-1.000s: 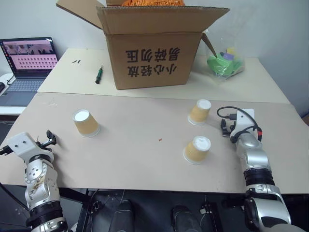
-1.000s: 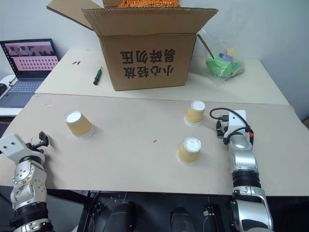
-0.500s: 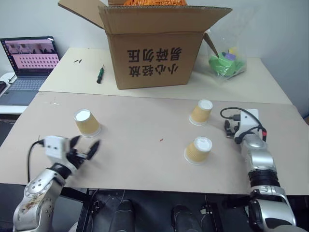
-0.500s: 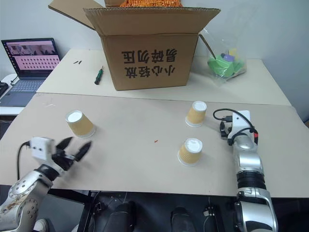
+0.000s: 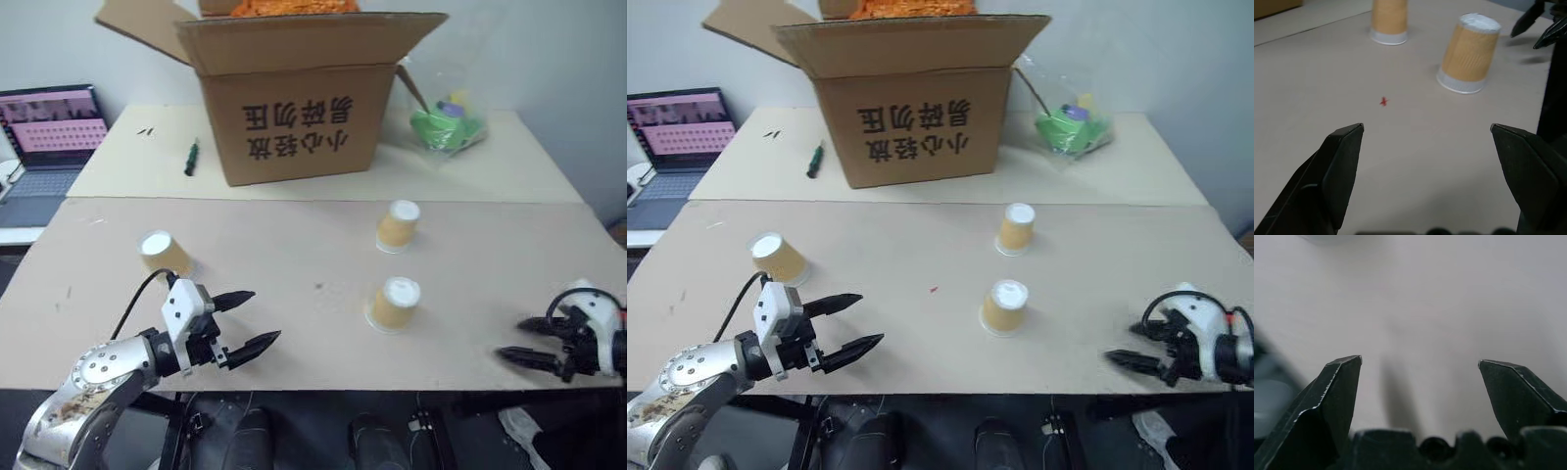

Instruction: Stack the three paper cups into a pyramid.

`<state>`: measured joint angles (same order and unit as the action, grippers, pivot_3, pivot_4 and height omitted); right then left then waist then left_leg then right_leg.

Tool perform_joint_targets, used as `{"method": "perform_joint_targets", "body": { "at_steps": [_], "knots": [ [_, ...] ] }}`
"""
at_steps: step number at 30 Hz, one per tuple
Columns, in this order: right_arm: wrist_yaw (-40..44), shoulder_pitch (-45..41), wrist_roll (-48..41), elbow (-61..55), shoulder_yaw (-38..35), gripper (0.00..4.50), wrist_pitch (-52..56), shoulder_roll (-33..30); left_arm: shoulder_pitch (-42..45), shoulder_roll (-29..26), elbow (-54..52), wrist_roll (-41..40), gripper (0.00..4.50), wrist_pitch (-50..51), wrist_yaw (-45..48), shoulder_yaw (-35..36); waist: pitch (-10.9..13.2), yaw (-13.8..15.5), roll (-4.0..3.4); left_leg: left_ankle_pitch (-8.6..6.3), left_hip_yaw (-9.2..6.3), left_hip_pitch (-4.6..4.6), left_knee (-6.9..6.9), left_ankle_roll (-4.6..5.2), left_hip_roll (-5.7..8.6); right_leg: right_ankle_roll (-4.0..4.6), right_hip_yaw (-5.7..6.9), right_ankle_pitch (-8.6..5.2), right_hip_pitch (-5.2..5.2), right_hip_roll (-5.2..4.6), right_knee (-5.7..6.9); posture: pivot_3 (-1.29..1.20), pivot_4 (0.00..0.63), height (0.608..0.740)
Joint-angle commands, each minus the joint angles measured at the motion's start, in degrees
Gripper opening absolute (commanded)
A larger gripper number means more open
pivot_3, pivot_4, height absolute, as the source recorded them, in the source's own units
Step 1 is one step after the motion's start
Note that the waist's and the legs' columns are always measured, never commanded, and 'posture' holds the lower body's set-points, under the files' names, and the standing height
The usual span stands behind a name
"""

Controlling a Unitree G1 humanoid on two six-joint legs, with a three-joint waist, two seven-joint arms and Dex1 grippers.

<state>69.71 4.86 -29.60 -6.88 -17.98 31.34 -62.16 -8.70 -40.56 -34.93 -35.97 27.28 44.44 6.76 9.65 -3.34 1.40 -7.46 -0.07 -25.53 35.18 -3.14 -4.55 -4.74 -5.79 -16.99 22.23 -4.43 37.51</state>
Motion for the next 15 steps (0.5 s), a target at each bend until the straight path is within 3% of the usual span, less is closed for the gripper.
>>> {"method": "perform_joint_targets", "body": {
  "at_steps": [1, 6, 10, 15],
  "knots": [
    [-2.19, -5.02, -2.75, -8.98, 2.47, 4.5, 3.06, 0.6, 0.04, 0.25, -0.02, 0.84, 4.43, -1.96, 1.54, -0.64, 0.04, -0.12, 0.09, 0.01, -0.01, 0.04, 0.01, -0.03, 0.0, 0.0, 0.01, 0.02, -0.03, 0.0, 0.02, 0.0, 0.15, 0.7],
    [-7.25, -11.53, -4.34, -15.95, 7.68, 4.5, 6.97, 4.83, 2.18, 0.34, 0.58, 1.3, 4.43, -1.63, 1.2, -0.79, 0.15, 1.03, 0.32, -0.14, -0.03, 0.14, 0.03, -0.3, 0.0, 0.05, 0.06, 0.03, 0.07, -0.02, -0.13, 0.0, 0.15, 0.7],
    [-10.27, -15.47, -3.02, -17.12, 11.61, 4.5, 7.41, 7.5, 5.29, -0.16, -0.14, 0.07, 4.43, 1.26, 0.03, -0.43, 0.13, 2.64, 0.35, -0.1, -0.03, -0.32, 0.0, -0.12, 0.04, 0.29, 0.06, 0.22, 0.03, -0.02, -0.48, 0.0, 0.15, 0.7],
    [-11.98, -19.07, -2.98, -17.0, 14.54, 4.5, 7.56, 10.04, 7.98, -0.46, -0.54, -1.14, 4.43, 3.95, -0.94, -0.01, 0.14, 2.69, 0.35, -0.09, -0.12, -0.59, -0.05, -0.11, 0.03, -0.07, 0.14, 0.43, 0.26, 0.02, -0.4, 0.0, 0.15, 0.7]
  ]
}}
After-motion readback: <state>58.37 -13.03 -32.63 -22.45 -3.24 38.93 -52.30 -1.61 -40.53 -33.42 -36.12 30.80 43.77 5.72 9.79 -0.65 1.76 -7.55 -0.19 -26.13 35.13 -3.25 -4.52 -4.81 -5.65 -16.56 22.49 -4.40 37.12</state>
